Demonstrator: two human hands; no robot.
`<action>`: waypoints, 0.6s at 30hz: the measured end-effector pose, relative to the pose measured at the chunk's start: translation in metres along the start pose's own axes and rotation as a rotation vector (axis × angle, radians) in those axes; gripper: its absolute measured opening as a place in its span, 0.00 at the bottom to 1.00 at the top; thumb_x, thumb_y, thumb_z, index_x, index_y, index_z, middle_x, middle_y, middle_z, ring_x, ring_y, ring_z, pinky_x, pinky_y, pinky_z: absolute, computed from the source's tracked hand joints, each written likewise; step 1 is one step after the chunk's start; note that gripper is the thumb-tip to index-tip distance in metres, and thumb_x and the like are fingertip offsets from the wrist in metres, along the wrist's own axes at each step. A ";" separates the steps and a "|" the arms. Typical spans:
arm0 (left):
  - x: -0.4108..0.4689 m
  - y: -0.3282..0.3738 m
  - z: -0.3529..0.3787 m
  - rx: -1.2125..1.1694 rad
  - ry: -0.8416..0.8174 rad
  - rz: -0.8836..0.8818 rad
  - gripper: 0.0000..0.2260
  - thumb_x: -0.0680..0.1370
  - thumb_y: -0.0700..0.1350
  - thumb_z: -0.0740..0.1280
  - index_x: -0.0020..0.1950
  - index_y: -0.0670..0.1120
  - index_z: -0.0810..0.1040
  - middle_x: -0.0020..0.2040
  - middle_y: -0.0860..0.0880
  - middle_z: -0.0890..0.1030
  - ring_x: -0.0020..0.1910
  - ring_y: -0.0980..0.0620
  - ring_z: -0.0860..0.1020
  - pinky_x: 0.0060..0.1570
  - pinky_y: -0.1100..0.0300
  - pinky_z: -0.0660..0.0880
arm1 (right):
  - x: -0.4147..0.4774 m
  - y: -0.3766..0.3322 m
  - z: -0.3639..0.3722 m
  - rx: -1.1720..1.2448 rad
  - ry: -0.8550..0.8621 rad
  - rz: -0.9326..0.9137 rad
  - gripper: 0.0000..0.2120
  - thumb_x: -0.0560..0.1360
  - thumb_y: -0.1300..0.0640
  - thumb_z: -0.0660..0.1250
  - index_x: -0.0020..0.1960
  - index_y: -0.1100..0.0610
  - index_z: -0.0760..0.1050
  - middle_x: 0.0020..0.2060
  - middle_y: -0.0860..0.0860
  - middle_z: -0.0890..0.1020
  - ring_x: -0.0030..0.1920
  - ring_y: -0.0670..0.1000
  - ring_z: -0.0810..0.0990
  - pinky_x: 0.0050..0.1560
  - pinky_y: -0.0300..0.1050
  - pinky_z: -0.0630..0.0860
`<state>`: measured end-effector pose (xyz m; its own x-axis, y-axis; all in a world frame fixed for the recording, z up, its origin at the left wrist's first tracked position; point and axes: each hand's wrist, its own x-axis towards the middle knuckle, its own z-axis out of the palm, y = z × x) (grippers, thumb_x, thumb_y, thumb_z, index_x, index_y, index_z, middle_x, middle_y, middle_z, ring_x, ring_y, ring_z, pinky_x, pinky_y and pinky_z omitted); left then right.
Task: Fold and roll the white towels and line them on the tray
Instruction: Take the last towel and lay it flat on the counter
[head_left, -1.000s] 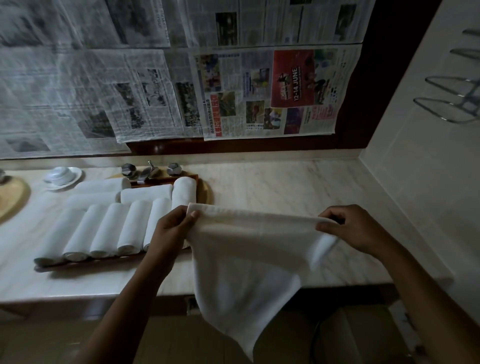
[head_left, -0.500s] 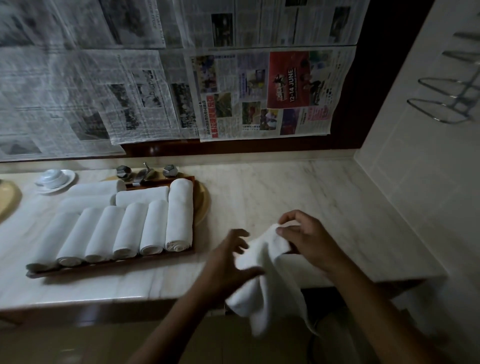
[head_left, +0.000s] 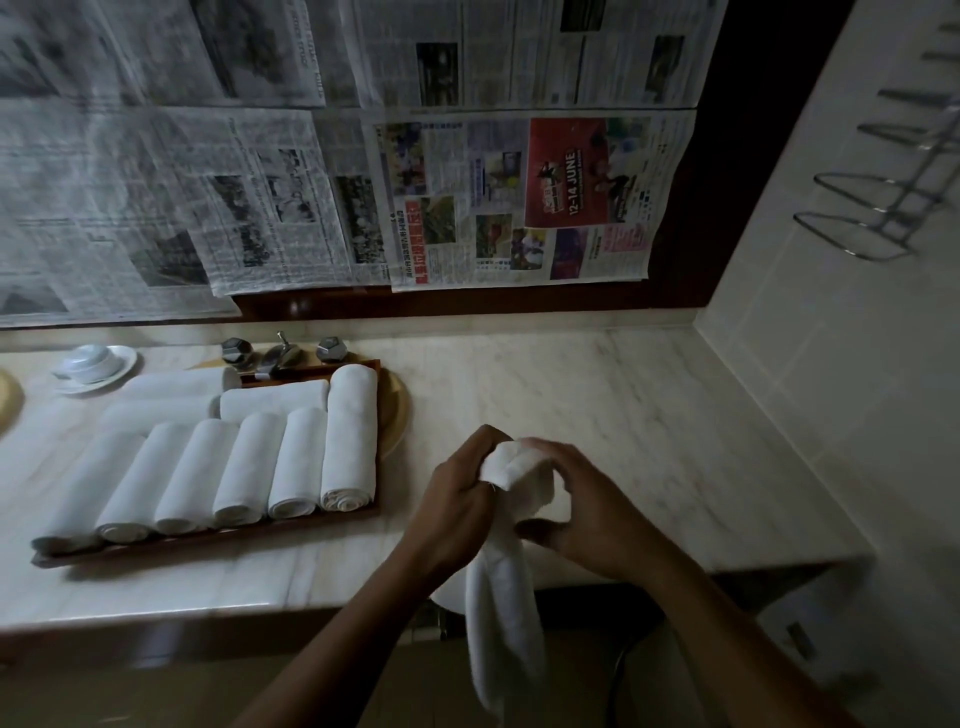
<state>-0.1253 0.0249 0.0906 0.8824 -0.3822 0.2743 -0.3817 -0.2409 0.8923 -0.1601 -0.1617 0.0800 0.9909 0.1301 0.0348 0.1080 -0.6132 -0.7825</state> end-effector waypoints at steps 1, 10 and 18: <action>0.000 0.003 0.000 0.002 -0.007 0.037 0.16 0.72 0.34 0.58 0.54 0.47 0.79 0.48 0.52 0.83 0.51 0.50 0.82 0.48 0.46 0.80 | 0.000 0.001 0.006 0.005 0.003 0.002 0.30 0.72 0.50 0.79 0.69 0.46 0.71 0.65 0.41 0.77 0.62 0.38 0.76 0.60 0.28 0.70; -0.002 0.010 -0.031 0.271 0.248 0.164 0.12 0.79 0.34 0.65 0.54 0.47 0.84 0.51 0.54 0.82 0.52 0.60 0.79 0.49 0.64 0.77 | 0.006 -0.006 0.001 0.057 0.139 -0.071 0.13 0.78 0.40 0.69 0.42 0.48 0.74 0.37 0.40 0.79 0.37 0.41 0.78 0.38 0.32 0.73; -0.017 0.005 -0.062 0.191 0.370 -0.041 0.10 0.80 0.37 0.68 0.50 0.52 0.85 0.44 0.60 0.85 0.47 0.64 0.82 0.42 0.71 0.74 | 0.004 0.018 0.003 -0.027 -0.045 0.024 0.08 0.79 0.47 0.70 0.41 0.43 0.76 0.37 0.41 0.81 0.38 0.39 0.79 0.36 0.34 0.72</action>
<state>-0.1252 0.0859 0.1129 0.9240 -0.0312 0.3812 -0.3576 -0.4240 0.8321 -0.1540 -0.1700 0.0641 0.9887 0.1497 -0.0123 0.0869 -0.6370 -0.7659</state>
